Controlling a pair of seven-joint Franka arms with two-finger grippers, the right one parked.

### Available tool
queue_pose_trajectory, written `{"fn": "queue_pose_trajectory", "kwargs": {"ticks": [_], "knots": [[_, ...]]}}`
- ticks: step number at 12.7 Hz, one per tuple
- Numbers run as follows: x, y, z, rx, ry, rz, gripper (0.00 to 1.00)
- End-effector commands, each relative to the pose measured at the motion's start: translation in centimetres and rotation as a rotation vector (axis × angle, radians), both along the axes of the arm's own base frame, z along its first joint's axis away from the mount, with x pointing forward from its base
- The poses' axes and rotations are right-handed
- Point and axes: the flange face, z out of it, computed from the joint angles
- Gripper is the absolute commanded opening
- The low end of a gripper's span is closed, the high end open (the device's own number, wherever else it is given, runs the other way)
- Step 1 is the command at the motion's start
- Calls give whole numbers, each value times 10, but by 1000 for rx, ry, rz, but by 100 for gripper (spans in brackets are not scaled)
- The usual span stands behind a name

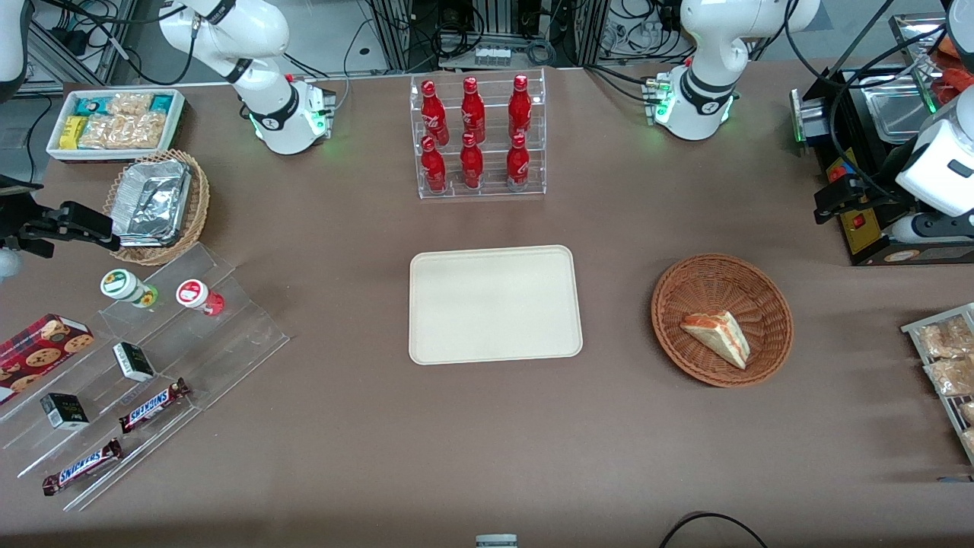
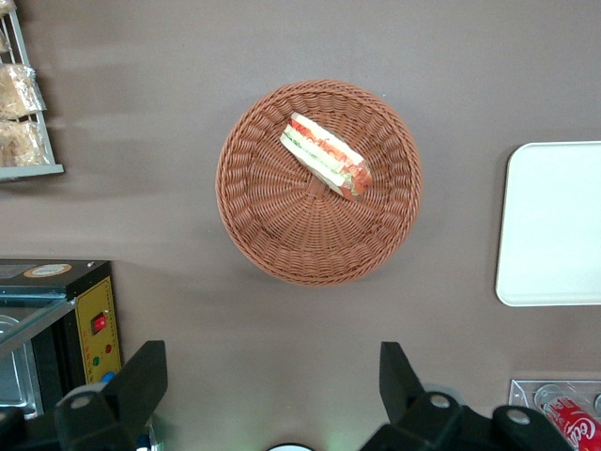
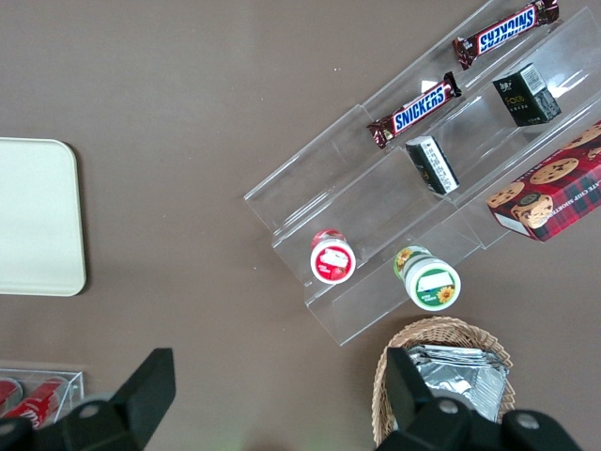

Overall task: Place sandwich from basket to tray
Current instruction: 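Move the left gripper over the wrapped sandwich in the wicker basket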

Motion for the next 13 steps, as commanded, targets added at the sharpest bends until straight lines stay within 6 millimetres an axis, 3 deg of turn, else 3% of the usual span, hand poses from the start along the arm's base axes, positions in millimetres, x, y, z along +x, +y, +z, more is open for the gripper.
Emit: {"fn": "queue_pose_trajectory", "kwargs": {"ticks": [1,4,8,13], "knots": [[5,0,4,-5,1,-16,100],[15,-5,-20,0,37,-11,100],[38,-4,-88,12,69,71,100],[51,-17,-158,17,2,407,100]]}}
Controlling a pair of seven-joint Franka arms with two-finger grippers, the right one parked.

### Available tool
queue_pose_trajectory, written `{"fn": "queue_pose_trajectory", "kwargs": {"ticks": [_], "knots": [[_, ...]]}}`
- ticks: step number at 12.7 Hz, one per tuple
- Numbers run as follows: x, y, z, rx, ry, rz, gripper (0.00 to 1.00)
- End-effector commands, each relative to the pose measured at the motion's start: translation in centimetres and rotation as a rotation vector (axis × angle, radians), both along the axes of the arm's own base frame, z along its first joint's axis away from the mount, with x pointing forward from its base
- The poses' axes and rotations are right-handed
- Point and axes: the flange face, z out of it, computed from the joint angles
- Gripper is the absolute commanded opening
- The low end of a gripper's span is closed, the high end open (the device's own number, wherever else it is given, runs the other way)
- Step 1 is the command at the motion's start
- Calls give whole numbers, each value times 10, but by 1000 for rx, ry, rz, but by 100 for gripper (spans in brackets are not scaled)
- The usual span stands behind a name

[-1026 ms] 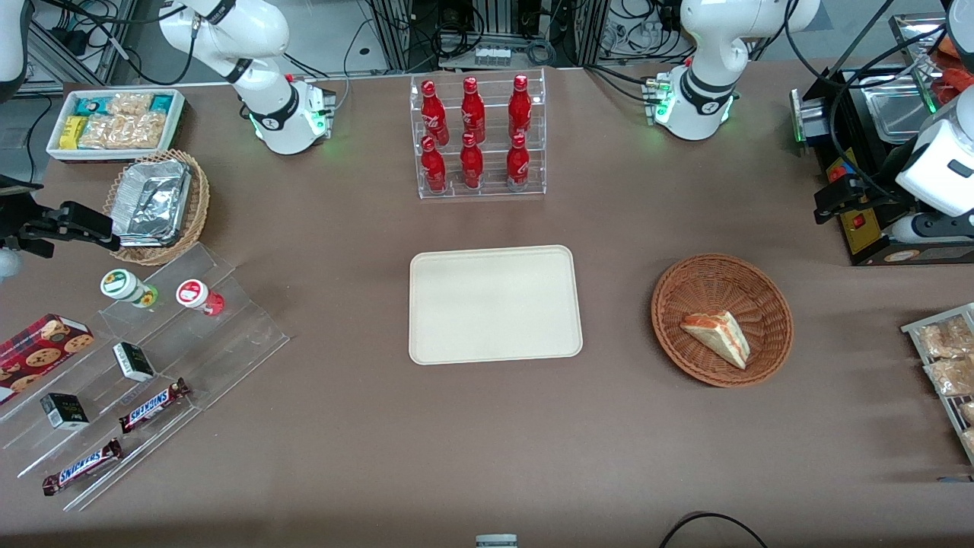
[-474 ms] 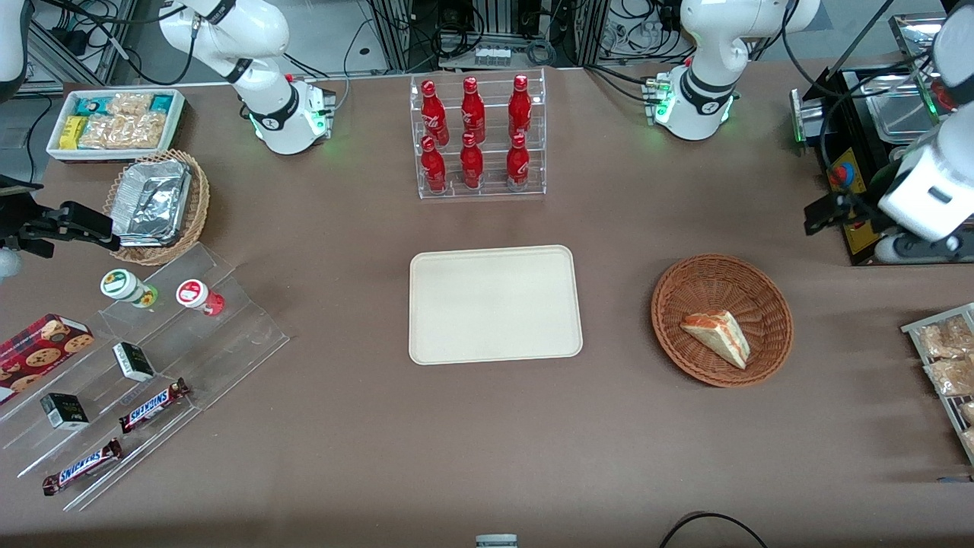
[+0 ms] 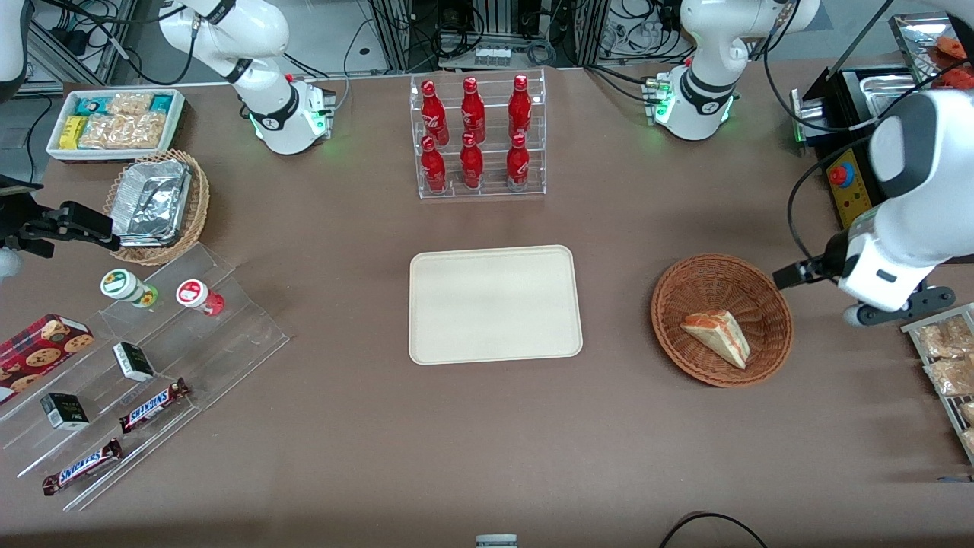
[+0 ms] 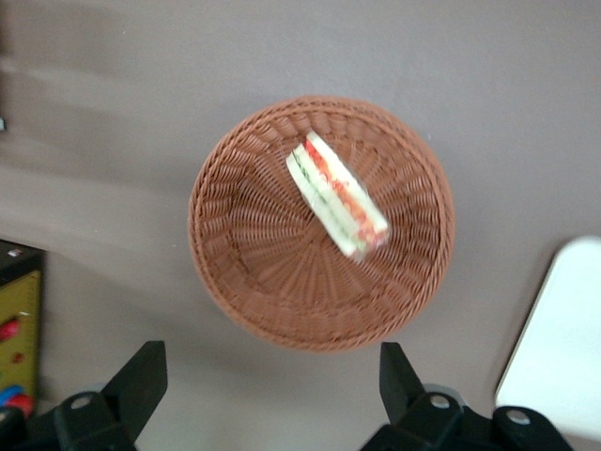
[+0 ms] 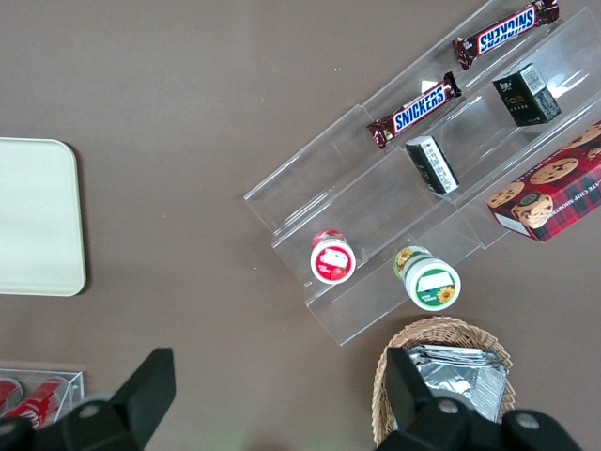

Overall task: Place sandwich from basket to tray
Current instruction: 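Move the left gripper over the wrapped sandwich in the wicker basket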

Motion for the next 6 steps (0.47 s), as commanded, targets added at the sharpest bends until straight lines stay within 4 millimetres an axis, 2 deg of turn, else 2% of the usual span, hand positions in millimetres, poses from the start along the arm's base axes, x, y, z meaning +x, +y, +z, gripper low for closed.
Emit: {"fn": "queue_pose_trajectory", "kwargs": {"ticks": [1,3,6], "knots": [[-1,-10,-28,-5,-48,144,100],[1,-26,-55,-1,-70,226,100],[2,-49,-85,-2,-104,323,100]]}}
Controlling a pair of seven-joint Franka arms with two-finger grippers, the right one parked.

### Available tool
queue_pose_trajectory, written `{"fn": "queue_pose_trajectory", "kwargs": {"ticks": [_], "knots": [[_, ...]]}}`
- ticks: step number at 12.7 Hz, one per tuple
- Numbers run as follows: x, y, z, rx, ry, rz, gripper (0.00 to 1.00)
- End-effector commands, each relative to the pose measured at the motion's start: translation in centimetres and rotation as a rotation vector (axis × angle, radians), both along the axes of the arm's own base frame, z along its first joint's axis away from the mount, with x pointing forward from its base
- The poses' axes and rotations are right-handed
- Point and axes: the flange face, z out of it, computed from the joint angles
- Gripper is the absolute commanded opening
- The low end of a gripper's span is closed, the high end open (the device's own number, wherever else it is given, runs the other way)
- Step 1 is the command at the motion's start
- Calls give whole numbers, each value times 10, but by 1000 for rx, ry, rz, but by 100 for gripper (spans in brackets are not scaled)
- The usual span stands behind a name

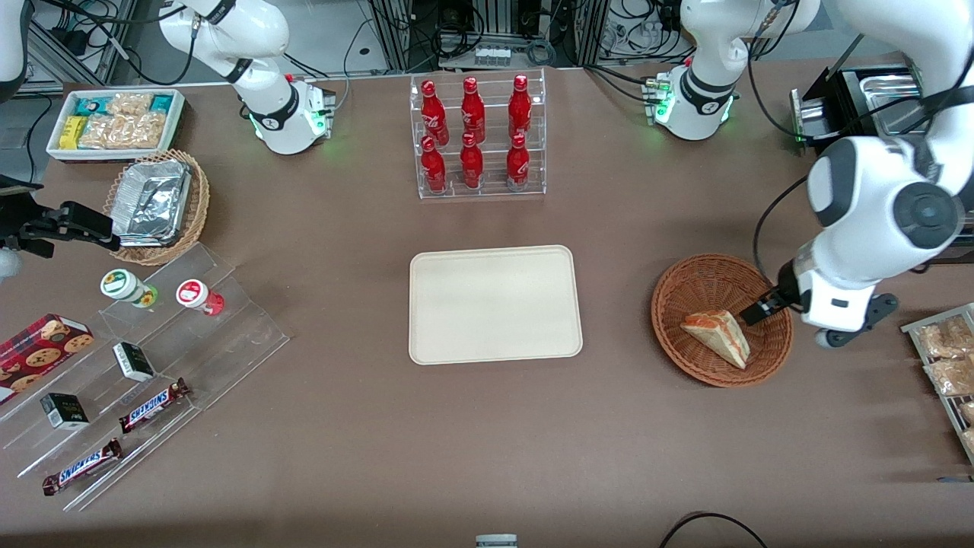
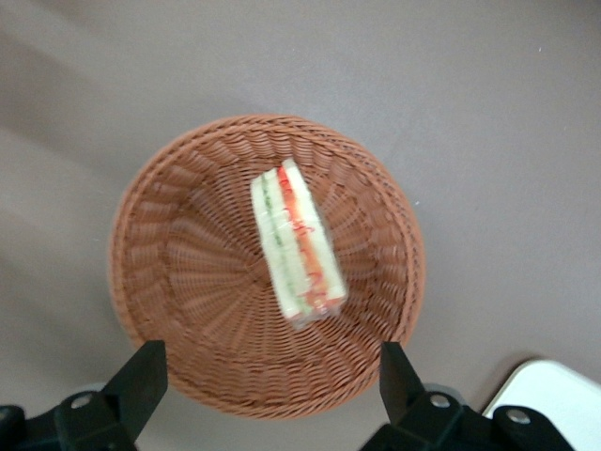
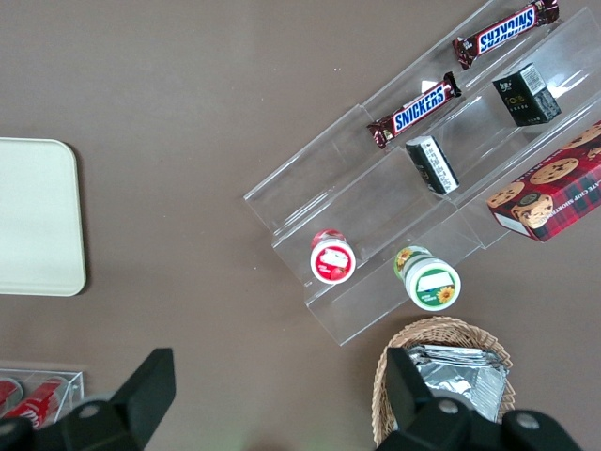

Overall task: Place sandwich from basket to tray
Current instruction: 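Move the left gripper over the wrapped sandwich in the wicker basket, then lower the left gripper and close it on the sandwich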

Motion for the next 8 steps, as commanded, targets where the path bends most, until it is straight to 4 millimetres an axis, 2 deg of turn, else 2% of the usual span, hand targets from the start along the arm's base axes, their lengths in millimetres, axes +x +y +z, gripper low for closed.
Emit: {"fn": "queue_pose_trajectory", "kwargs": {"ticks": [1,4,8], "knots": [[-2,-16,-21,-7,-21,65,100],[3,-17,-48,-9,-27,79,100],[1,-11,-65,-5,-13,93,100]]}}
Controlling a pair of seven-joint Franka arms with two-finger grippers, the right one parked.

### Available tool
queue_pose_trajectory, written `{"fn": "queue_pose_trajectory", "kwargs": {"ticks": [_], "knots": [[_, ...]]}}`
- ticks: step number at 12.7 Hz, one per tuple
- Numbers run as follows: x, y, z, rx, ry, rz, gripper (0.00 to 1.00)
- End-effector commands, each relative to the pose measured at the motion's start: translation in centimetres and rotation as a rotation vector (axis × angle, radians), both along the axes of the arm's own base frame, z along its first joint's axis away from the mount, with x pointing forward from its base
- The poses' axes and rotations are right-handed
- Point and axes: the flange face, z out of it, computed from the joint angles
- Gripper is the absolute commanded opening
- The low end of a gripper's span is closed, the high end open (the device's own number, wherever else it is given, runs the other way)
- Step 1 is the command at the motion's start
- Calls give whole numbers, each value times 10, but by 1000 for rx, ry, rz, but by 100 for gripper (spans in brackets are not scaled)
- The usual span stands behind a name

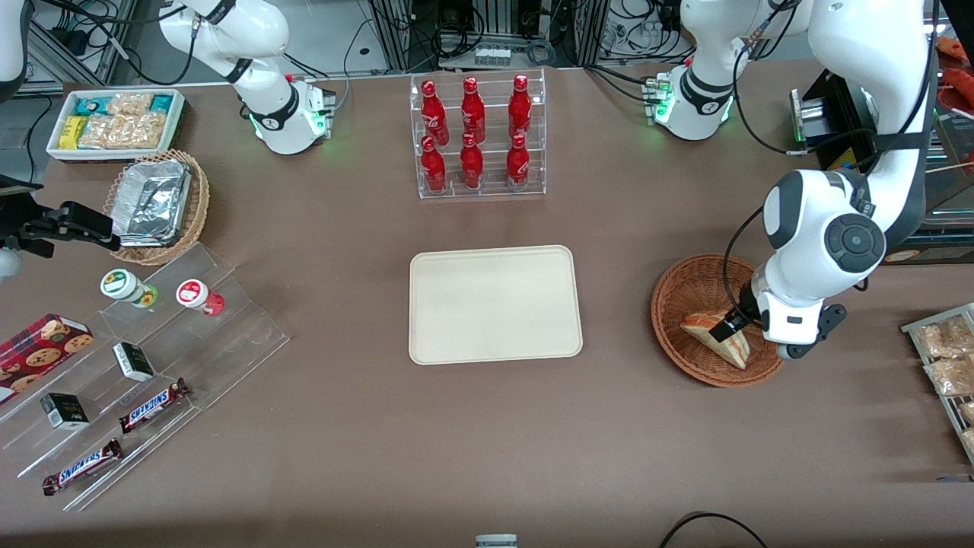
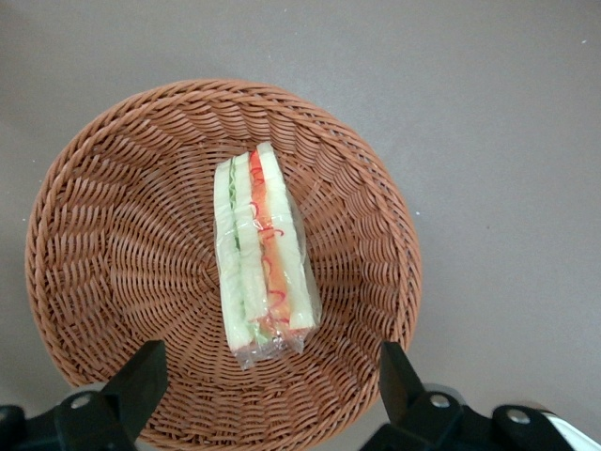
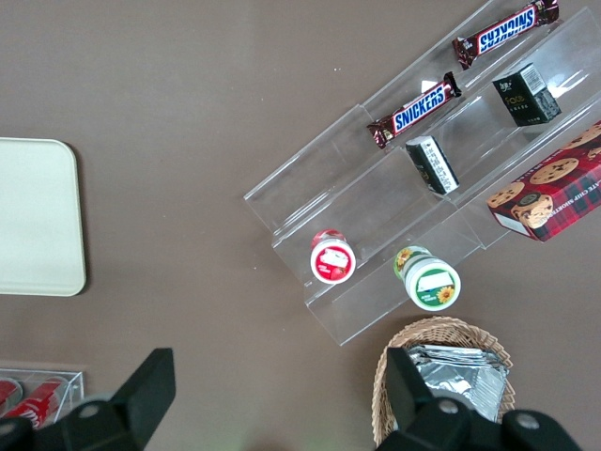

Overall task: Place sandwich from basket to tray
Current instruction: 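Lower the left gripper and close it on the sandwich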

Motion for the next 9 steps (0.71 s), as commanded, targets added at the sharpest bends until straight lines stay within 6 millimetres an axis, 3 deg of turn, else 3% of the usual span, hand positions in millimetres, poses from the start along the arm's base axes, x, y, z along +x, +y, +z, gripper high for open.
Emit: {"fn": "queue_pose_trajectory", "kwargs": {"ticks": [1,9], "knots": [[1,1,-15,-5,-14,36,100],[-7,7,-49,0,2,50,100]]}}
